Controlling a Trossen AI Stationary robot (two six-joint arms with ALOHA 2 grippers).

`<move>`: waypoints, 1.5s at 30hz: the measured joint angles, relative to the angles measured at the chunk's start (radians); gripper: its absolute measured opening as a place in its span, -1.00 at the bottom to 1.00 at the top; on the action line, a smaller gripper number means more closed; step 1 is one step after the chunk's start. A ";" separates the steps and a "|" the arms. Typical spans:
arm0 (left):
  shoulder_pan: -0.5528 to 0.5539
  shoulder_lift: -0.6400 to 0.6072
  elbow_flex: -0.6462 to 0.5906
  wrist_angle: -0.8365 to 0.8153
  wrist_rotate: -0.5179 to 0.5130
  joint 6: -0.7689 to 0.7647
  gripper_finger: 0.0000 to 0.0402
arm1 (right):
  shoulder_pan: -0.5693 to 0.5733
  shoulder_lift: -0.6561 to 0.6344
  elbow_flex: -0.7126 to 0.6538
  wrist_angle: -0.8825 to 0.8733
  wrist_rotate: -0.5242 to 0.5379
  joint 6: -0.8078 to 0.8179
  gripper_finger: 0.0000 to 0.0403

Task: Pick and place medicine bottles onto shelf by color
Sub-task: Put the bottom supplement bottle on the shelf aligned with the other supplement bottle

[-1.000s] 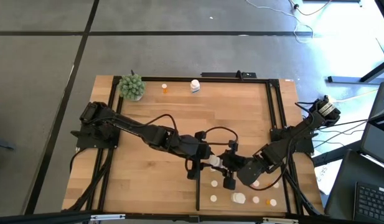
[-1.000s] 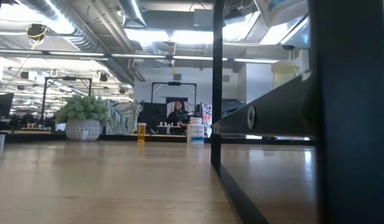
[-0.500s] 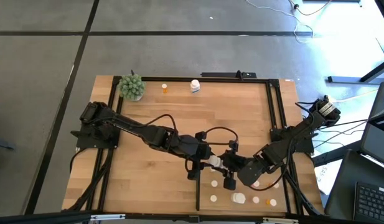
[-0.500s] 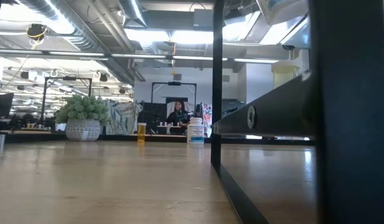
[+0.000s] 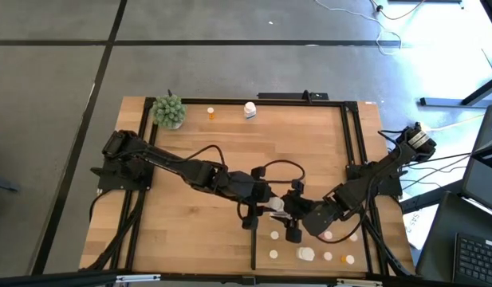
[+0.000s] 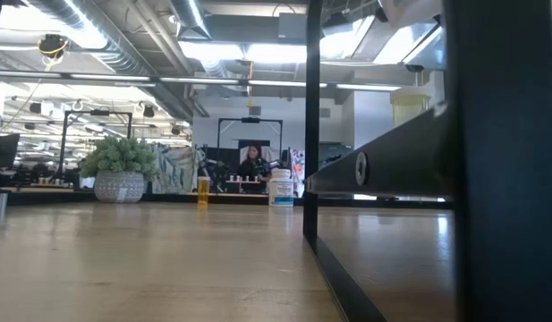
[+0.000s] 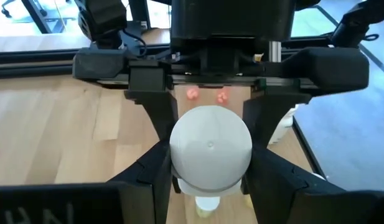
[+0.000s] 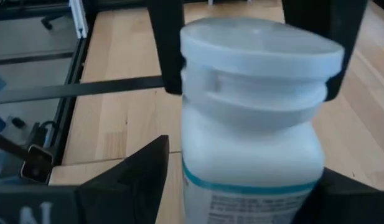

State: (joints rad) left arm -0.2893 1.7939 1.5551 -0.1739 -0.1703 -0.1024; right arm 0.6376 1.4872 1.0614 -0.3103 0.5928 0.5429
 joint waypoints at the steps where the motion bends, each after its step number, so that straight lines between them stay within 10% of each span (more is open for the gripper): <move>1: 0.000 0.000 0.000 -0.001 0.001 0.000 -0.25 | 0.000 -0.003 0.002 -0.008 -0.009 -0.002 0.16; 25: 0.020 0.008 0.184 -0.233 -0.060 -0.001 -0.25 | 0.240 -0.257 0.036 -0.126 0.202 0.000 0.14; 45: 0.034 0.135 0.232 -0.100 -0.011 -0.083 -0.25 | 0.395 -0.364 0.035 -0.096 0.386 -0.136 0.14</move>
State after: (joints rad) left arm -0.2554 1.9291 1.7875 -0.2738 -0.1816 -0.1858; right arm 1.0325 1.1235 1.0962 -0.4066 0.9787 0.4072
